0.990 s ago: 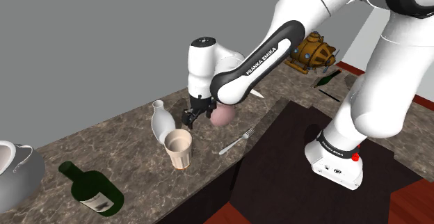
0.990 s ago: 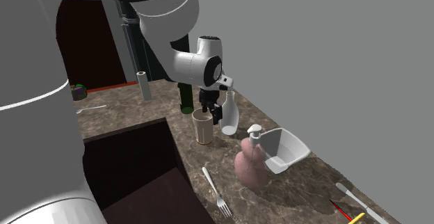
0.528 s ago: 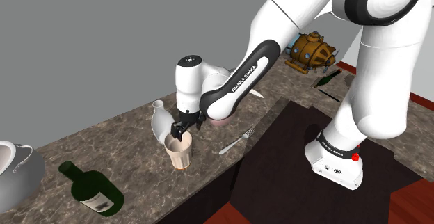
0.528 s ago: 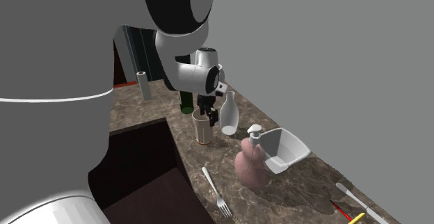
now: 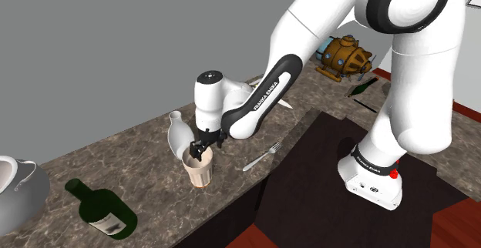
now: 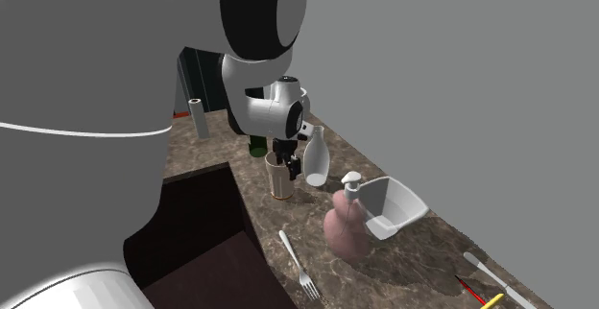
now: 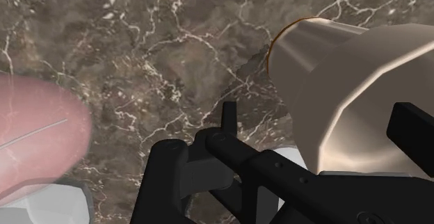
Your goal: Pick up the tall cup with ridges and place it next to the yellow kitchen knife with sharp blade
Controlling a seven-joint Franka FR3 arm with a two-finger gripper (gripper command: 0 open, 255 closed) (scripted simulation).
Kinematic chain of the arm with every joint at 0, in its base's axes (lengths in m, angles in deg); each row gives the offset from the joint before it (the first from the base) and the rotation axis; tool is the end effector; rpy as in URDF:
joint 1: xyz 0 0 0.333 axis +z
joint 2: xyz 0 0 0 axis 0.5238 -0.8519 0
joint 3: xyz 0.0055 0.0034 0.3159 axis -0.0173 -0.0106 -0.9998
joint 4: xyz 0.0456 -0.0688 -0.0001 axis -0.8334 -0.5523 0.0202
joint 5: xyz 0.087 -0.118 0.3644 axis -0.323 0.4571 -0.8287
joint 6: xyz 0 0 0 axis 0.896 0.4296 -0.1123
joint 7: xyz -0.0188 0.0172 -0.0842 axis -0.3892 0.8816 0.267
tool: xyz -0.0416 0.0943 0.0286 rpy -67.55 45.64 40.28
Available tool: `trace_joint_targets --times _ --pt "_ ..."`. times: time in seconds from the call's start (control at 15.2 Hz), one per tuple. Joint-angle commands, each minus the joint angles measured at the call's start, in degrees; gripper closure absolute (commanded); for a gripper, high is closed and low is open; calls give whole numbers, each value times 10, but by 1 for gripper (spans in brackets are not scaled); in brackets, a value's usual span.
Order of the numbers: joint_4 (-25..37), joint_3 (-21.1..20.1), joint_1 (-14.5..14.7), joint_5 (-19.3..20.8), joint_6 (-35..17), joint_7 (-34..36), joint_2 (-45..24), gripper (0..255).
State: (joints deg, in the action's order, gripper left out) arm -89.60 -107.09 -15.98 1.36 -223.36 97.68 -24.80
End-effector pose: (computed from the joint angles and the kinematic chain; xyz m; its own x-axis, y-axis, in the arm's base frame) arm 0.4678 0.3304 0.2017 0.9927 -0.1204 0.0120 -0.1191 -0.9898 -0.0781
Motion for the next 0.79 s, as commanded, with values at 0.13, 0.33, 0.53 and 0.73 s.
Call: trace_joint_targets --times 0.13,0.33,0.53,0.73 --pt "0 0 0 0 -1 0 -1 0" --pt "0 0 0 0 -1 0 -1 255" --pt "0 0 0 0 -1 0 -1 255" --pt "0 0 0 0 -1 0 -1 255"
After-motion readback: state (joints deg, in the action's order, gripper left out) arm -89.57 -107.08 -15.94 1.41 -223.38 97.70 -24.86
